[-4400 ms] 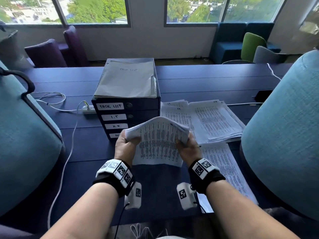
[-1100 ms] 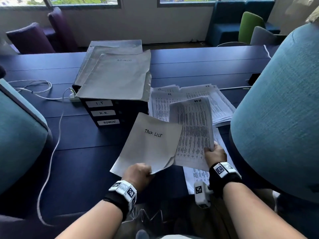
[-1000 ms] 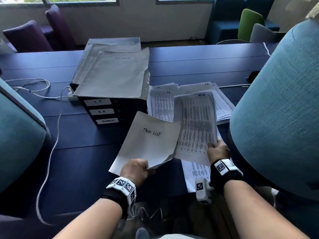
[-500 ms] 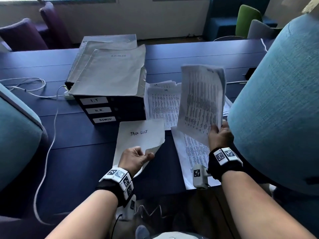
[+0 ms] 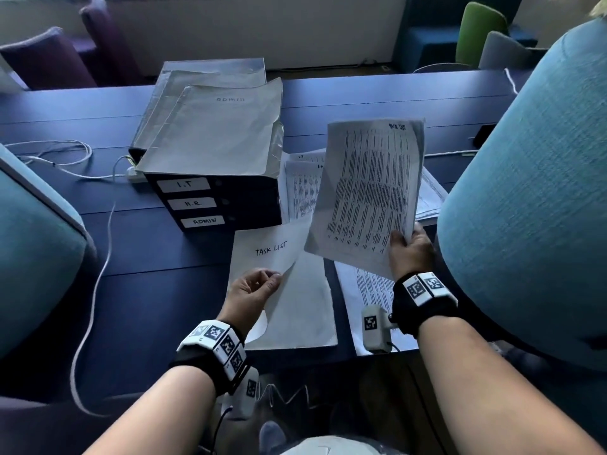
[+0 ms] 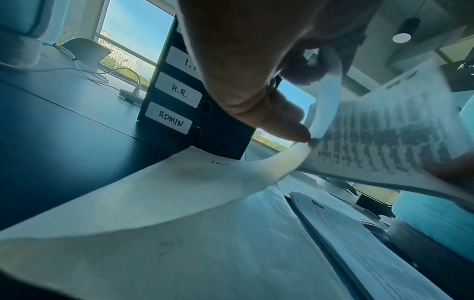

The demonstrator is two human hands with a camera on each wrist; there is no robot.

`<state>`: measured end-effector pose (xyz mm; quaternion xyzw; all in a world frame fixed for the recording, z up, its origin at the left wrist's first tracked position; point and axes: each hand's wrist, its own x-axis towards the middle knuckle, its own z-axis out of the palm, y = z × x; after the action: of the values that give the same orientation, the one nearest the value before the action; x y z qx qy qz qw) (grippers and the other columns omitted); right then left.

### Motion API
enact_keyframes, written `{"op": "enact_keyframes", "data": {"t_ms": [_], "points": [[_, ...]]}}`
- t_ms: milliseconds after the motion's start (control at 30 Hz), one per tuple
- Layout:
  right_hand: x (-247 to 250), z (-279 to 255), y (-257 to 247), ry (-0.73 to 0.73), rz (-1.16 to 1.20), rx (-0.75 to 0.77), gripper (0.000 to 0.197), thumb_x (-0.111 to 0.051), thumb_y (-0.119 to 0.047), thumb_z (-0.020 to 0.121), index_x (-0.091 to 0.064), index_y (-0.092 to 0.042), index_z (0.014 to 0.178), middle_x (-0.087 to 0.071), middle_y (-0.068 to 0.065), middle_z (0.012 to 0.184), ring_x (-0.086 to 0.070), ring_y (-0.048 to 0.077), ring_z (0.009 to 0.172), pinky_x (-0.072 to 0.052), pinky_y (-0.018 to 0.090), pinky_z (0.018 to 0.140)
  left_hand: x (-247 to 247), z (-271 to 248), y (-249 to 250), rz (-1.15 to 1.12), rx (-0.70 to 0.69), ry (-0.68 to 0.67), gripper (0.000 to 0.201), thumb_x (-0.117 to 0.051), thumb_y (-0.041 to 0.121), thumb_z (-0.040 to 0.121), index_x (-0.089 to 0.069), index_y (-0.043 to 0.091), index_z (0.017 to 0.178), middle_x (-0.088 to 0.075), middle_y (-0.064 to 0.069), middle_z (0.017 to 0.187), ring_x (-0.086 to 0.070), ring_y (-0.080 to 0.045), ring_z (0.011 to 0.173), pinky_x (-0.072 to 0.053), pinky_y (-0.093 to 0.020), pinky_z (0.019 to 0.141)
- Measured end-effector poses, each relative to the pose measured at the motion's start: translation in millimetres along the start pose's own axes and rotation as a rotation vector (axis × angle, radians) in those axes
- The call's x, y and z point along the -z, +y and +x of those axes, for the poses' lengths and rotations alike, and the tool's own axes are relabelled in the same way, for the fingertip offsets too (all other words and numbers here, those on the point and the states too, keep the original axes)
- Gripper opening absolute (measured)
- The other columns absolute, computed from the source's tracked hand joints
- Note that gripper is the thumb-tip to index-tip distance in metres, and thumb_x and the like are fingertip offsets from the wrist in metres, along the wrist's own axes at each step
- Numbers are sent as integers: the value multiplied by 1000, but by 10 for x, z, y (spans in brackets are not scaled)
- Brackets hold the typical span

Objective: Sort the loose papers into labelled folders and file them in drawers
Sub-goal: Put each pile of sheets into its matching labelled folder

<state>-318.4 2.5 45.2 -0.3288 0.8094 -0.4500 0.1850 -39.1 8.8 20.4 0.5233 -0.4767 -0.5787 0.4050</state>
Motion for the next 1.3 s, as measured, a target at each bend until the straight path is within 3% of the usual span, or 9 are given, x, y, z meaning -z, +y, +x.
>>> {"op": "enact_keyframes", "data": {"t_ms": [167,300,400,500,567,733,933,1167,1300], "points": [[-114,-113,220,-161,-135,-182,35,-52,-15,93,-57,-11,127,-68,12,111,-65,31,97,-49,27,78,-23,-27,-74,-42,-34,21,37,-57,-5,92,-50,10,59,-72,-5,93,-66,-4,77,-50,-14,72],[-329,-332,403,-403,-211,-236,16,-53,-12,88,-64,-13,100,-67,8,83,-63,24,73,-45,24,62,-71,-75,-104,-15,-24,-58,34,-57,0,93,-44,9,62,-72,-9,95,-67,-5,89,-48,-12,75],[-517,-486,510,-538,-242,-256,11,-57,-13,86,-62,-12,96,-66,8,78,-62,23,69,-47,24,60,-35,-77,-121,26,22,-115,34,-60,35,90,-53,9,69,-73,2,92,-64,-6,92,-48,-11,70],[-671,-585,594,-591,-255,-272,14,-61,-17,85,-62,-8,96,-69,12,83,-66,25,72,-55,31,65,105,8,-212,130,77,-121,46,-53,70,80,-66,26,79,-72,12,102,-65,-7,103,-49,-15,83],[-721,-604,607,-629,-284,-260,16,-62,-20,87,-61,-7,95,-69,14,87,-66,27,77,-55,32,68,240,106,-328,386,110,26,16,-60,42,92,-67,29,99,-64,9,110,-59,-16,116,-44,-22,94],[-773,-639,666,-776,-262,-239,18,-59,-22,90,-56,-15,106,-67,10,94,-66,27,84,-56,38,79,539,205,-580,878,297,107,64,-60,9,85,-41,20,145,-28,-10,154,-30,-31,140,-25,-33,115],[-846,-635,647,-690,-281,-146,34,-51,-10,96,-47,-15,130,-60,6,117,-55,17,95,-42,25,79,594,195,-643,976,319,136,75,-62,6,75,-42,23,145,-27,-11,155,-27,-35,138,-32,-34,111],[-940,-656,637,-643,-252,-90,33,-54,-3,91,-58,-17,121,-65,-3,106,-62,16,100,-45,21,82,637,214,-612,903,260,139,70,-65,2,74,-50,19,140,-38,-10,148,-36,-33,134,-29,-28,110],[-1031,-716,658,-647,-210,-90,29,-57,-6,88,-61,-23,111,-70,-4,102,-65,16,95,-53,31,87,645,229,-575,893,250,127,69,-66,3,73,-52,19,139,-41,-7,145,-39,-31,132,-28,-26,110]]}}
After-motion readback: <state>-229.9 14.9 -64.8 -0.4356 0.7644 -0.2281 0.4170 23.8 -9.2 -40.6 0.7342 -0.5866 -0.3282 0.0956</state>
